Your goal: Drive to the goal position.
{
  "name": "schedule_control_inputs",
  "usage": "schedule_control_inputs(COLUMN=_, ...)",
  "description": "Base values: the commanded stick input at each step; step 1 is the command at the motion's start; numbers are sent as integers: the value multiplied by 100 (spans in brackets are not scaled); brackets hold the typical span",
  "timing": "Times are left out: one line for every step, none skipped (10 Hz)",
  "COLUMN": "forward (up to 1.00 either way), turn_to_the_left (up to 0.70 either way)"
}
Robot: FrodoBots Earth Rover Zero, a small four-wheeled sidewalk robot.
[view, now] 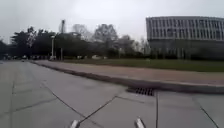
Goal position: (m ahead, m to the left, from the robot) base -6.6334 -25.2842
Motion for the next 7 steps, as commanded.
schedule_control_inputs(forward=0, turn_to_the_left=-8)
schedule_control_inputs(forward=0, turn_to_the_left=-8)
schedule_control_inputs(forward=0, turn_to_the_left=-8)
schedule_control_inputs(forward=0, turn_to_the_left=-8)
schedule_control_inputs(forward=0, turn_to_the_left=-8)
schedule_control_inputs(forward=0, turn_to_the_left=-8)
schedule_control_inputs(forward=0, turn_to_the_left=-8)
